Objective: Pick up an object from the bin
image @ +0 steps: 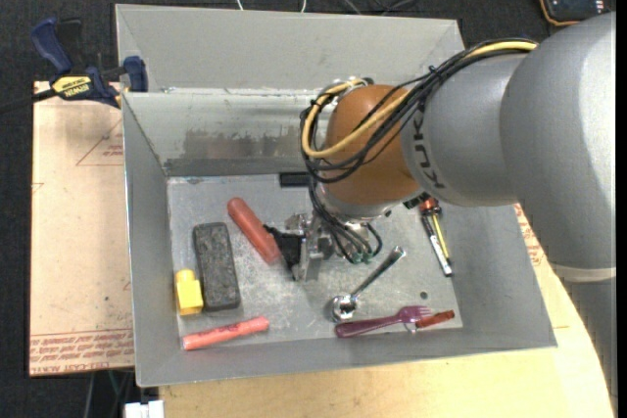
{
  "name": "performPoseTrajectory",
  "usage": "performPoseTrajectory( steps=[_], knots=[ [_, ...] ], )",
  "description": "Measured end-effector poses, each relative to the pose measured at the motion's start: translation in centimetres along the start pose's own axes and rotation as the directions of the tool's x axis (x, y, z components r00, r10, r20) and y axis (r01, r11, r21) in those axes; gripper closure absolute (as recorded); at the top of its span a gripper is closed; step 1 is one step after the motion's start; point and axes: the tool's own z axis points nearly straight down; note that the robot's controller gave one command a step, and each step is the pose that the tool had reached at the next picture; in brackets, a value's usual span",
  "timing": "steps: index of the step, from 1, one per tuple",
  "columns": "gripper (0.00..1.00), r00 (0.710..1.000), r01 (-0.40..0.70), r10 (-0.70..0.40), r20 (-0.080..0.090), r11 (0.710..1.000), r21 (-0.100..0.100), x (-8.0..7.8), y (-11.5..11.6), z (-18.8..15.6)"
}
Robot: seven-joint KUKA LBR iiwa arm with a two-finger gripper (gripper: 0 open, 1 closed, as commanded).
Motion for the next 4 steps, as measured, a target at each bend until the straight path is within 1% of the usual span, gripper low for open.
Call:
performPoseTrajectory(
  steps=[1,2,3,4],
  knots=[
    [1.00,1.000,0.000,0.000,0.000,1.000,0.000,0.0,0.0,0.0],
    [1.00,1.000,0.000,0.000,-0.010,1.000,0.001,0.3,0.0,-1.3],
    [1.00,1.000,-0.001,0.001,-0.004,1.000,0.001,0.1,0.0,-4.8],
    [1.00,1.000,-0.001,0.001,-0.001,1.000,0.001,0.0,0.0,-7.3]
  ],
)
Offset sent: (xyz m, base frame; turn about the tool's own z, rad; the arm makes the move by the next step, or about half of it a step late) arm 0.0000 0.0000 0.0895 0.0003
